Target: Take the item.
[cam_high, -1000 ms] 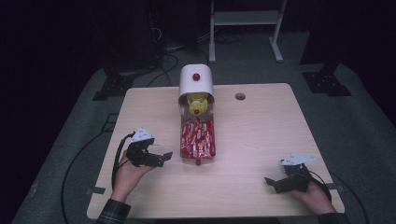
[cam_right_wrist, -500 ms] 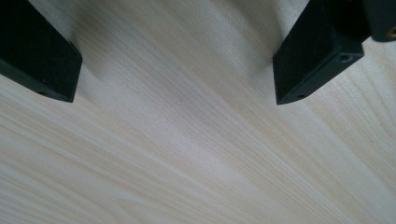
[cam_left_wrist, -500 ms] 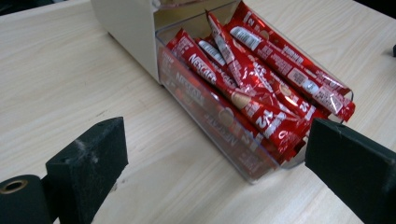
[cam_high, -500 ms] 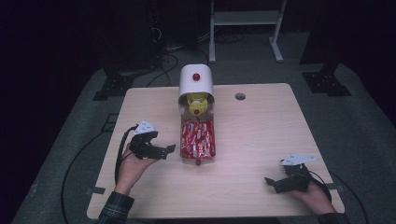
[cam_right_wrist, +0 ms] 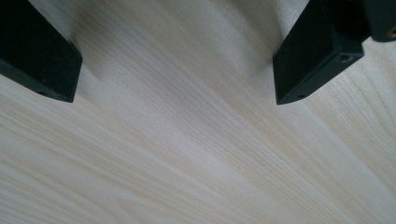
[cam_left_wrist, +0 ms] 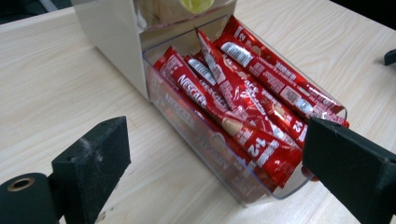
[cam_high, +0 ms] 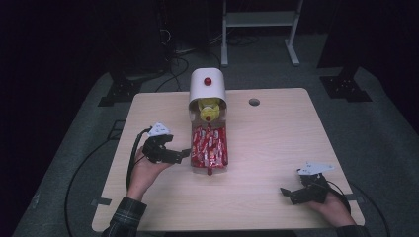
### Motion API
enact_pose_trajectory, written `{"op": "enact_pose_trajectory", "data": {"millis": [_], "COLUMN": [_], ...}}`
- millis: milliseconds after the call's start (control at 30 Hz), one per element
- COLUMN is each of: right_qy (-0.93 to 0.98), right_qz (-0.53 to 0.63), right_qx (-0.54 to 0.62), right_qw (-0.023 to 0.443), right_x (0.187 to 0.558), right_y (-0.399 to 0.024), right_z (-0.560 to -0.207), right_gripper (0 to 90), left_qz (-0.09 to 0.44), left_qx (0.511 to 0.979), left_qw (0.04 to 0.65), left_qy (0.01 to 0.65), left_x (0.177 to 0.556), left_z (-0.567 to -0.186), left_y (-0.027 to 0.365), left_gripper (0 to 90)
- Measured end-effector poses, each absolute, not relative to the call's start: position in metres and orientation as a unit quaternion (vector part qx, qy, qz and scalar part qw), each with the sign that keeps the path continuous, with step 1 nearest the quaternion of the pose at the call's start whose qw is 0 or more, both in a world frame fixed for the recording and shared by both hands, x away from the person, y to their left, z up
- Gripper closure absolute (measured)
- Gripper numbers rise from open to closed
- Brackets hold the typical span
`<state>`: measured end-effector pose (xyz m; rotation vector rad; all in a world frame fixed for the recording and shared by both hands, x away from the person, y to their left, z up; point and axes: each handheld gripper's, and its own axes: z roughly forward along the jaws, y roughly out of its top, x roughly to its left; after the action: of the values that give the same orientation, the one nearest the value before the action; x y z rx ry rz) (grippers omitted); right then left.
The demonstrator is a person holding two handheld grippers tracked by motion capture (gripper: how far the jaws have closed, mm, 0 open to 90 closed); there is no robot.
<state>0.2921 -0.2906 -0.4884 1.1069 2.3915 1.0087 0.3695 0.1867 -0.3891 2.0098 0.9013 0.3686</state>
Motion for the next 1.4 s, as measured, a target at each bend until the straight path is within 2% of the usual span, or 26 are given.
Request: {"op": "enact_pose_trajectory", "data": {"millis": [667, 1167, 1400], "right_qy": [0.836, 0.837, 0.837], "right_qz": [0.353, 0.353, 0.353], "right_qx": [0.388, 0.387, 0.387], "right_qw": [0.159, 0.159, 0.159], "right_x": [0.292, 0.292, 0.292], "right_y": [-0.29, -0.291, -0.291], "right_z": [-0.488, -0.489, -0.488], "right_gripper": [0.4, 0.4, 0.3], "left_qz": [0.138, 0.13, 0.125], "left_qx": [0.817, 0.827, 0.836], "left_qw": [0.439, 0.435, 0.423], "left_qy": [0.346, 0.331, 0.327], "left_x": [0.39, 0.402, 0.407], "left_z": [-0.387, -0.39, -0.396], "left_y": [0.164, 0.146, 0.139], "left_gripper": [14.6, 32.3, 34.3]}}
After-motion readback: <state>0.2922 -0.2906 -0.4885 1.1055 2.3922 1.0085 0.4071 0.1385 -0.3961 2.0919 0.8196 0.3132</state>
